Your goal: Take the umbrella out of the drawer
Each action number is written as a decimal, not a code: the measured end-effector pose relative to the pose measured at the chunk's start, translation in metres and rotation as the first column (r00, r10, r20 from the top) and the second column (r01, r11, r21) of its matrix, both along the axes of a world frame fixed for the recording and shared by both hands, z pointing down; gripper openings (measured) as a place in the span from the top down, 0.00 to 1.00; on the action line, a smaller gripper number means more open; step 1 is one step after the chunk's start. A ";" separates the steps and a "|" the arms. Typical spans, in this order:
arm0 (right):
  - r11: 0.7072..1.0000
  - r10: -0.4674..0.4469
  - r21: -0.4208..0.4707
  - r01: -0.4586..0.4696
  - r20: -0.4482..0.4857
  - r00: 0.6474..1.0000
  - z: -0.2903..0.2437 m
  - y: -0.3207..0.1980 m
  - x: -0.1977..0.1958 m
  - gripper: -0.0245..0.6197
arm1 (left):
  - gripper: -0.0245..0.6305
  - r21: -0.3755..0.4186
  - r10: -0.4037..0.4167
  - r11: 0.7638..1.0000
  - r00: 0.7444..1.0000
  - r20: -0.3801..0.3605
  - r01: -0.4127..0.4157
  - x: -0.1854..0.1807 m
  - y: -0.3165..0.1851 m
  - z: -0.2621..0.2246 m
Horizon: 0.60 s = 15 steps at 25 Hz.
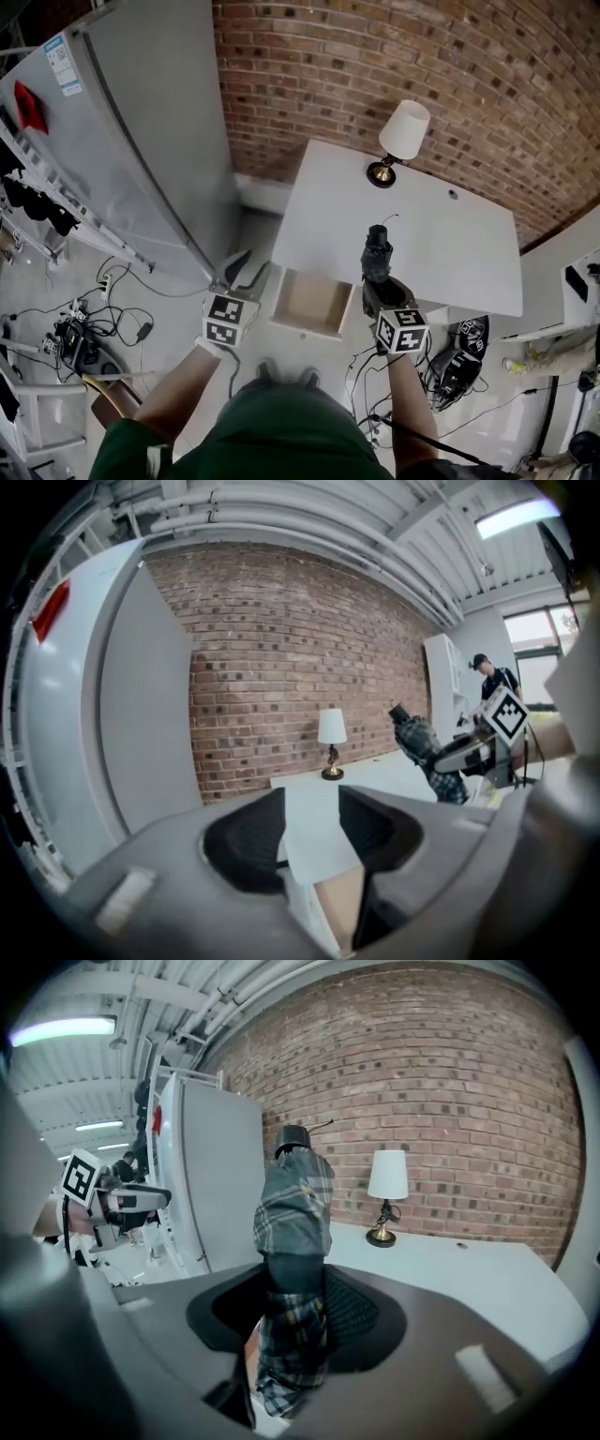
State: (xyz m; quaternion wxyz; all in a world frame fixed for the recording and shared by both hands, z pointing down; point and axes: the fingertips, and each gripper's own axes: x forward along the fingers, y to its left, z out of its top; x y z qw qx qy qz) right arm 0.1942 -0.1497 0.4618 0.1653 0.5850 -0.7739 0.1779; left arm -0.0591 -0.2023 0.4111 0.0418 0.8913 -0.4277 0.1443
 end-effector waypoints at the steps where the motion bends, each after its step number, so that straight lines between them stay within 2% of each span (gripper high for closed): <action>1: 1.000 0.025 0.008 -0.025 0.020 0.999 -0.005 0.000 0.005 0.70 | 0.69 0.006 0.003 1.000 1.000 -0.004 -0.003 0.000 -0.002 -0.003; 5: 0.995 0.096 0.032 -0.099 0.077 0.992 -0.017 -0.005 0.017 0.70 | 0.69 0.033 0.026 0.999 1.000 -0.016 -0.026 0.002 -0.013 -0.015; 15: 0.977 0.206 0.035 -0.208 0.067 0.976 -0.023 -0.017 0.046 0.70 | 0.70 0.021 0.073 0.997 0.996 -0.049 -0.072 0.005 -0.039 -0.008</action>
